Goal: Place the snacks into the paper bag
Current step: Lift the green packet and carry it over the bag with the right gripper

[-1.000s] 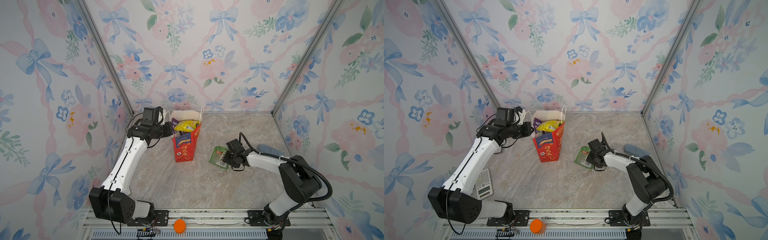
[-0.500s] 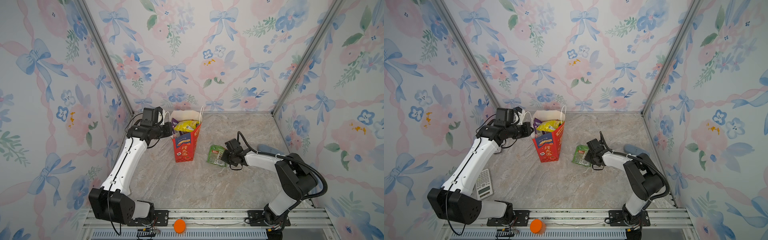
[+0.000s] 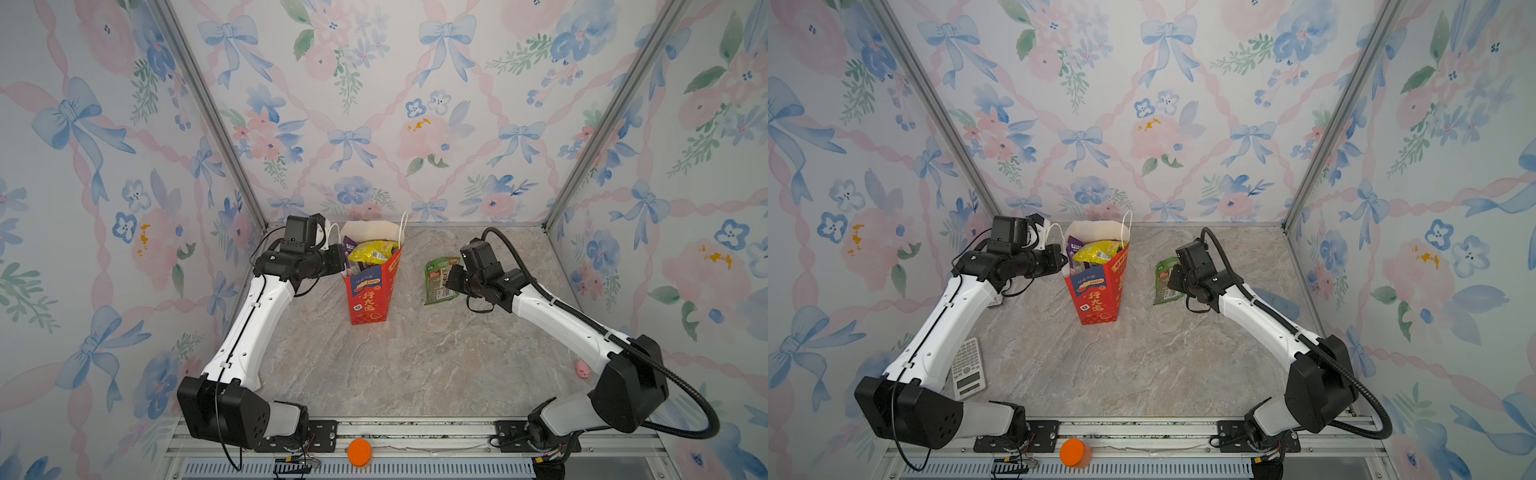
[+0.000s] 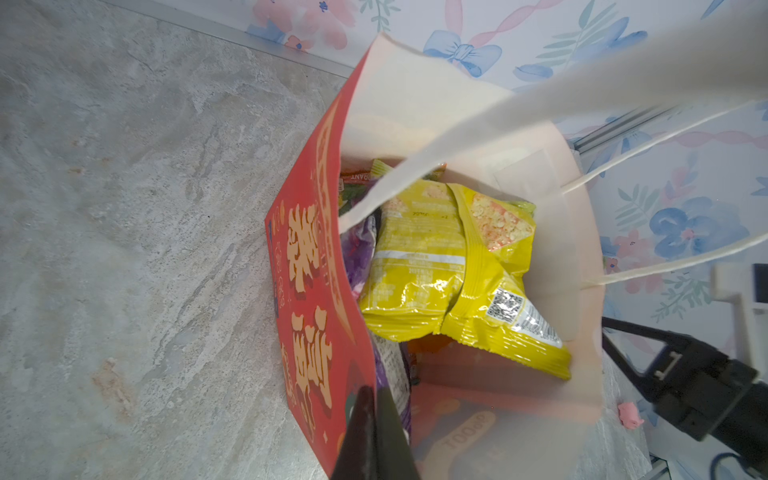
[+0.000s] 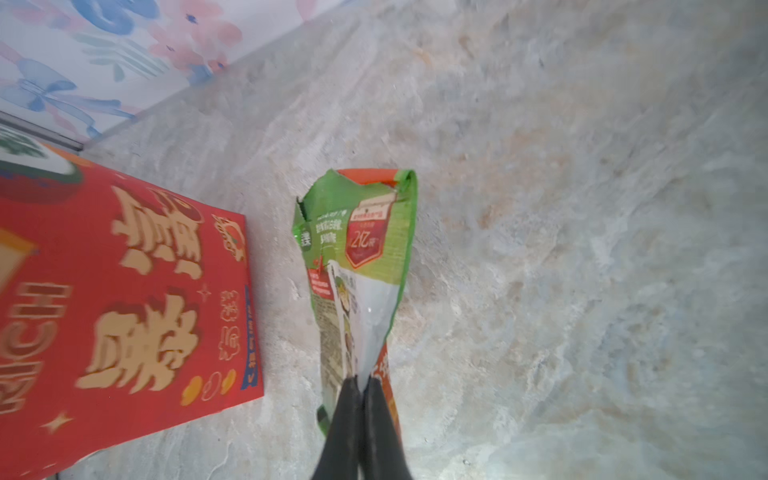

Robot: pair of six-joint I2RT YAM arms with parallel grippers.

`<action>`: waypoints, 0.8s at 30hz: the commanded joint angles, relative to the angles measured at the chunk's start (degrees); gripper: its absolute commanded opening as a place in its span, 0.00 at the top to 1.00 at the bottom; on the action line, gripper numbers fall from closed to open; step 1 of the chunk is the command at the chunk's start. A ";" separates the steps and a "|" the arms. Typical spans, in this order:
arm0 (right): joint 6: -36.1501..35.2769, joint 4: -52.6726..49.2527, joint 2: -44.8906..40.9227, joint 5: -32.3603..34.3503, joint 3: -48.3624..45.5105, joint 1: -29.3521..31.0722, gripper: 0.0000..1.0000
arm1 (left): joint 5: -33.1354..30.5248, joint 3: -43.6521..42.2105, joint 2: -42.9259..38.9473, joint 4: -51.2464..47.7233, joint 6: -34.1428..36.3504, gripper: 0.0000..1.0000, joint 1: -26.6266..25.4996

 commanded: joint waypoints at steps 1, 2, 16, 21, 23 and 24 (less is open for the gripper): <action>-5.73 -5.09 -1.84 2.40 5.79 1.06 1.00 | 0.47 -0.73 -1.48 1.10 -0.22 1.00 0.34; -6.42 -5.32 -2.02 2.54 7.51 1.13 1.00 | 0.43 -0.73 -1.49 1.11 -0.19 1.00 0.33; -14.08 -1.39 0.68 1.95 33.28 7.88 1.00 | 0.42 -1.21 -1.71 1.09 -0.48 1.00 0.33; -14.26 -0.62 6.79 -0.36 40.24 11.11 1.00 | 0.43 -1.09 -2.05 1.09 -0.43 1.00 0.38; -14.26 -1.09 10.06 -1.00 43.31 12.24 1.00 | 0.47 -1.17 -2.14 1.16 -0.45 1.00 0.40; -14.44 -1.38 12.07 -1.37 45.02 12.82 1.00 | 0.37 -1.17 -2.15 1.09 -0.49 1.00 0.35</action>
